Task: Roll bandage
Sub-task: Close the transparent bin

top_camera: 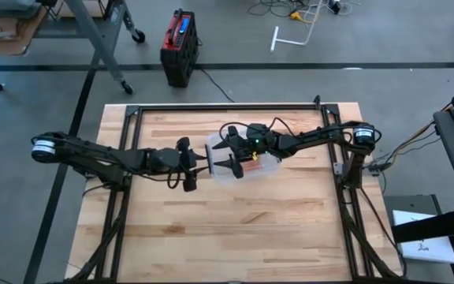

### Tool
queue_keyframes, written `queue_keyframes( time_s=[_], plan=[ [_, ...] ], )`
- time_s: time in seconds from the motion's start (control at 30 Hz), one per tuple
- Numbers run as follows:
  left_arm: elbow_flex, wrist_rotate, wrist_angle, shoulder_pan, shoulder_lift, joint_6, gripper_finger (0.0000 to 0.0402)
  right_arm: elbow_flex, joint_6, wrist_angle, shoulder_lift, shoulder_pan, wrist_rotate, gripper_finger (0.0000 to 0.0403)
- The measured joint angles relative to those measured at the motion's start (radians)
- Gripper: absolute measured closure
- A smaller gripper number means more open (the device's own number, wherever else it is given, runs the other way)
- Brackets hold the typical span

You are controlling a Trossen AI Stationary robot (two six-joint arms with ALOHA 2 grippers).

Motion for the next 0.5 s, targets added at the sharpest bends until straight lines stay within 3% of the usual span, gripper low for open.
queue_keyframes(
  time_s=[0.1,0.23,0.5],
  plan=[
    [0.007,0.004,0.011,-0.001,-0.004,-0.001,0.0260,0.000,-0.001,0.000,0.000,0.000,0.000,0.0117],
    [0.046,0.018,0.218,-0.002,-0.020,0.008,0.0267,0.003,0.002,0.023,0.003,0.000,0.021,0.0114],
    [0.053,0.050,0.112,-0.003,-0.151,0.017,0.0263,-0.007,-0.002,0.061,-0.042,0.005,0.023,0.0102]
  ],
)
